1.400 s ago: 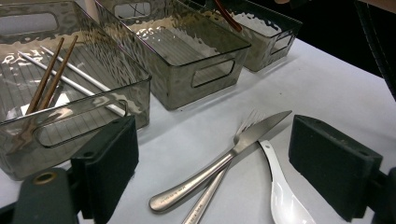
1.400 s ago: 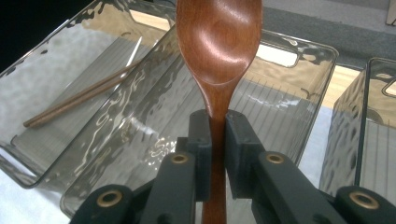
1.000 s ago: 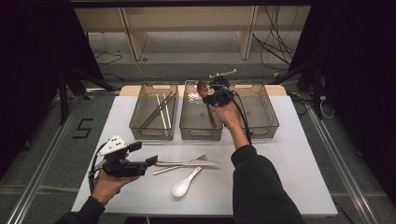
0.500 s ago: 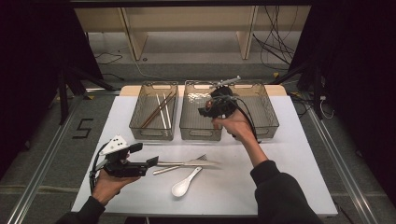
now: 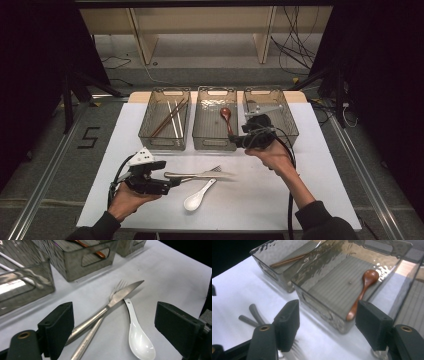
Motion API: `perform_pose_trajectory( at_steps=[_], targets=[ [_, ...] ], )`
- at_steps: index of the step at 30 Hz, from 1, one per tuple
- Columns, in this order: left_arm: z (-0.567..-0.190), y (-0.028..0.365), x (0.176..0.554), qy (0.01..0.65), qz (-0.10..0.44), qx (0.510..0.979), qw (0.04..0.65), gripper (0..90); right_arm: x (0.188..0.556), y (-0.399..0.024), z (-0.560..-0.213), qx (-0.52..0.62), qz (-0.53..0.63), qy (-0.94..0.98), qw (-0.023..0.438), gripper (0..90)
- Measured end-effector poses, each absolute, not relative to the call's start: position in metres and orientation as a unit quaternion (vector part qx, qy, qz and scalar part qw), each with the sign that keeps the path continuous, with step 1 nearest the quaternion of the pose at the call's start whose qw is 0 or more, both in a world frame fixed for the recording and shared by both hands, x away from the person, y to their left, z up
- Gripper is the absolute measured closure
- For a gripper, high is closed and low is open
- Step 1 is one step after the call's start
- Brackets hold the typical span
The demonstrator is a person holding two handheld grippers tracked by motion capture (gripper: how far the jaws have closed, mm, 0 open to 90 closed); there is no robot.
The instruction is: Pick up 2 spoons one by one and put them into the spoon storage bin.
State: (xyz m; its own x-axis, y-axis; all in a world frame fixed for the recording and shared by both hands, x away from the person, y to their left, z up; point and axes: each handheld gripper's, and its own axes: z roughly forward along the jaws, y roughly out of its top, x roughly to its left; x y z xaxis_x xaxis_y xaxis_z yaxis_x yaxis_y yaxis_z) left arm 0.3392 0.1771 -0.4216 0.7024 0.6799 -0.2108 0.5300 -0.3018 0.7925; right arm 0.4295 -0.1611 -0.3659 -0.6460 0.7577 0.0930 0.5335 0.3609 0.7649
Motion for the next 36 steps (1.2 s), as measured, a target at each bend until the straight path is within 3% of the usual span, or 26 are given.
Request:
perform_pose_trajectory(
  at_steps=[10, 24, 36],
  targets=[
    [-0.429, 0.162, 0.344, 0.374, 0.059, 0.818, 0.434, 15.6, 0.389, -0.189, -0.371, 0.395, 0.433, 0.797, 0.148, 36.0],
    [-0.439, 0.143, 0.352, 0.374, 0.044, 0.838, 0.394, 16.0, 0.362, -0.205, -0.379, 0.400, 0.439, 0.791, 0.147, 34.4],
    [-0.454, 0.116, 0.362, 0.358, 0.030, 0.864, 0.354, 24.1, 0.341, -0.215, -0.387, 0.406, 0.435, 0.791, 0.140, 33.5]
  ],
)
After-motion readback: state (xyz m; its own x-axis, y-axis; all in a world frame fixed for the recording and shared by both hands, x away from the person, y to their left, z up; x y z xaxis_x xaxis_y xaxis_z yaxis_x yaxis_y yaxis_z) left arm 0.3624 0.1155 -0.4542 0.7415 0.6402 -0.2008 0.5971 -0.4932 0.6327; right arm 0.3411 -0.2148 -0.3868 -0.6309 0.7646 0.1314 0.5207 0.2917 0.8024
